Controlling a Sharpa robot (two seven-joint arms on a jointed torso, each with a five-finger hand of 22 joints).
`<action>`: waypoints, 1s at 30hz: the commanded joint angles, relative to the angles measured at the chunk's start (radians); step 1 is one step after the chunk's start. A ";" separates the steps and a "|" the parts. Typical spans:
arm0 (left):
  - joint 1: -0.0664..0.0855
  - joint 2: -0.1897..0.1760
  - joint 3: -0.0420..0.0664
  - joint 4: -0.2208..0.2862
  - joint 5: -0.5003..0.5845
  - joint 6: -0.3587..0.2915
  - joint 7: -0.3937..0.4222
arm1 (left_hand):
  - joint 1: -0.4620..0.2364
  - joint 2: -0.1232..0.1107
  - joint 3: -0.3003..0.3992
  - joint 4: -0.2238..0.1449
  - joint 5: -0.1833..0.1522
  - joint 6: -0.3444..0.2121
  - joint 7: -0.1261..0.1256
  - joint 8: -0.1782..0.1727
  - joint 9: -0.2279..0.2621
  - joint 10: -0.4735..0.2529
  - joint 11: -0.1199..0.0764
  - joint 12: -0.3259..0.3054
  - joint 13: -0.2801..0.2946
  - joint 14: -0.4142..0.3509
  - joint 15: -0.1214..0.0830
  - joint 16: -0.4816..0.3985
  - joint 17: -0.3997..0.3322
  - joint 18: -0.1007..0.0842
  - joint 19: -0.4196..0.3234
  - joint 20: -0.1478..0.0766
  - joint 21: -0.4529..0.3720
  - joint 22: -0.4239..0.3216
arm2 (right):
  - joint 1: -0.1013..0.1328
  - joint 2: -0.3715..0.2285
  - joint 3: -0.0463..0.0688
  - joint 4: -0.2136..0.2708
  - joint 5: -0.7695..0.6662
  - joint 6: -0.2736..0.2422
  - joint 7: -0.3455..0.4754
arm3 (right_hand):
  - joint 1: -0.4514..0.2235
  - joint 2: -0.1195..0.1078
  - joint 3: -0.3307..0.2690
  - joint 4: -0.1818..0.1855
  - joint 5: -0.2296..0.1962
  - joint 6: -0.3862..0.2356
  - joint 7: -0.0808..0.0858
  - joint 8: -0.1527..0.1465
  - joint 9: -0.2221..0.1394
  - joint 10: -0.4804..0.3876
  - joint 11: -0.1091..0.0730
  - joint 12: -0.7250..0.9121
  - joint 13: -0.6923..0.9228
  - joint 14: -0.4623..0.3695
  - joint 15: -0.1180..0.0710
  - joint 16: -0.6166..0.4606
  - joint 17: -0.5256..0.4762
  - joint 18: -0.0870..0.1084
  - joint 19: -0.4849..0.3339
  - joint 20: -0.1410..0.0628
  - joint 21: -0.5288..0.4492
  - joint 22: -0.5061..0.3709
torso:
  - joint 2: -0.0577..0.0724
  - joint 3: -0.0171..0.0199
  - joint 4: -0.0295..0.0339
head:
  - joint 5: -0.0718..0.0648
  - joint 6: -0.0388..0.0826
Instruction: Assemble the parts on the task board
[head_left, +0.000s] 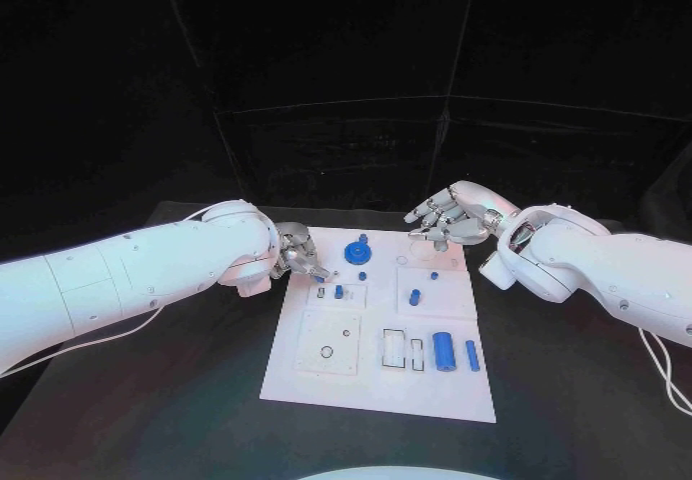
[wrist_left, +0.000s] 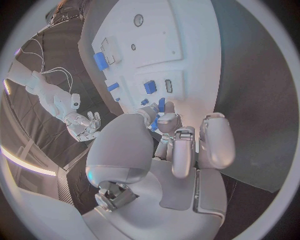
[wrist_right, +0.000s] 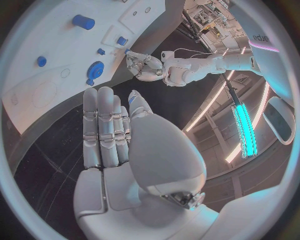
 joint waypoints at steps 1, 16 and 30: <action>-0.003 -0.003 -0.002 0.011 -0.040 -0.009 -0.006 | 0.003 -0.006 0.098 -0.093 0.002 0.000 -0.008 0.005 0.028 0.009 0.001 0.002 0.000 0.104 -0.009 0.006 0.263 -0.002 0.003 -0.003 0.002 0.001 | 0.002 0.002 0.000 0.000 -0.001 0.008 0.006 | -0.004 0.002 0.002 0.004 0.006 -0.006 -0.002 0.004 0.001 -0.006 0.000 0.006 -0.002 -0.009 -0.001 -0.004 0.001 0.012 -0.003 0.006 -0.007 -0.002 | 0.001 0.0002 -0.0022 | 0.002 -0.001; -0.022 -0.007 -0.006 0.028 -0.073 0.009 -0.022 | 0.001 -0.008 0.104 -0.095 0.002 0.001 -0.008 0.005 0.028 0.010 0.001 0.003 0.002 0.104 -0.009 0.006 0.263 -0.002 0.003 -0.003 0.003 0.002 | 0.002 0.003 0.000 -0.002 -0.001 0.009 0.005 | -0.004 0.002 0.002 0.004 0.006 -0.006 -0.002 0.004 0.001 -0.006 0.000 0.006 -0.002 -0.009 -0.001 -0.004 0.001 0.012 -0.003 0.006 -0.007 -0.002 | -0.001 0.0012 -0.0043 | 0.003 -0.008; -0.031 -0.004 -0.006 0.026 -0.075 0.036 -0.034 | 0.000 -0.009 0.106 -0.095 0.002 0.001 -0.009 0.006 0.029 0.011 0.001 0.003 0.002 0.104 -0.009 0.006 0.263 -0.002 0.003 -0.004 0.003 0.002 | 0.002 0.002 0.000 0.000 -0.001 0.010 0.004 | -0.005 0.002 0.001 0.005 0.006 -0.006 -0.002 0.005 0.001 -0.007 0.000 0.007 -0.003 -0.010 0.000 -0.004 0.002 0.012 -0.003 0.006 -0.008 -0.002 | 0.000 0.0006 -0.0021 | 0.000 -0.010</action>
